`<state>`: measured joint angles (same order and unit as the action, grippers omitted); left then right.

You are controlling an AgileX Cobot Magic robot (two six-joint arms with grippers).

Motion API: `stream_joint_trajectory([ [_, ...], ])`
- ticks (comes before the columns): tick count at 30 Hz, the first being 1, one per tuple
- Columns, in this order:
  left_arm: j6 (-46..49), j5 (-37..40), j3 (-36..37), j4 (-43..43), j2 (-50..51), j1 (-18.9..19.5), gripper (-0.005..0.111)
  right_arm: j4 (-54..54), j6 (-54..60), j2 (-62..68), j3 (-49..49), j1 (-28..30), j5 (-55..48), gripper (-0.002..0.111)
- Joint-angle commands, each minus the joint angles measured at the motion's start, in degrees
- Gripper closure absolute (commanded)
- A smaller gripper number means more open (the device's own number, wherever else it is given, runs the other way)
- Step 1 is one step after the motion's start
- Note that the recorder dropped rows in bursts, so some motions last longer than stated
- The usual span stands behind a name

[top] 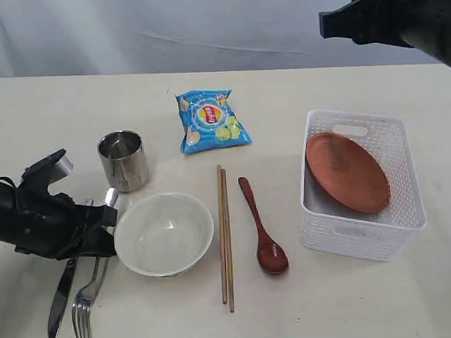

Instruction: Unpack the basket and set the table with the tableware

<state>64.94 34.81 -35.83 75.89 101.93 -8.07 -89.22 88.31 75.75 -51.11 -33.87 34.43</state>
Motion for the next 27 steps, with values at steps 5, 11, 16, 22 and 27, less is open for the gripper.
stream_joint_trajectory([
  [5,-1.1,-0.9,-0.2,0.9,0.1,0.1,0.072,0.6,-0.3,-0.5,0.2,0.5,-0.1,0.051],
  [11,-2.3,-1.9,-0.5,0.9,-0.2,0.1,0.068,0.8,-0.3,-0.5,0.2,0.5,-0.1,0.051],
  [16,-0.4,-0.8,-0.7,-2.4,-2.0,0.1,0.067,0.8,-0.3,-0.5,0.2,0.5,-0.2,0.051],
  [22,4.2,-0.8,-0.8,-2.8,-3.3,0.1,0.067,0.8,-0.3,-0.5,0.2,0.5,-0.5,0.051],
  [27,-0.2,-5.2,-2.5,-11.8,-5.9,0.1,0.067,0.8,-0.3,-0.5,0.2,0.5,-1.2,0.051],
])
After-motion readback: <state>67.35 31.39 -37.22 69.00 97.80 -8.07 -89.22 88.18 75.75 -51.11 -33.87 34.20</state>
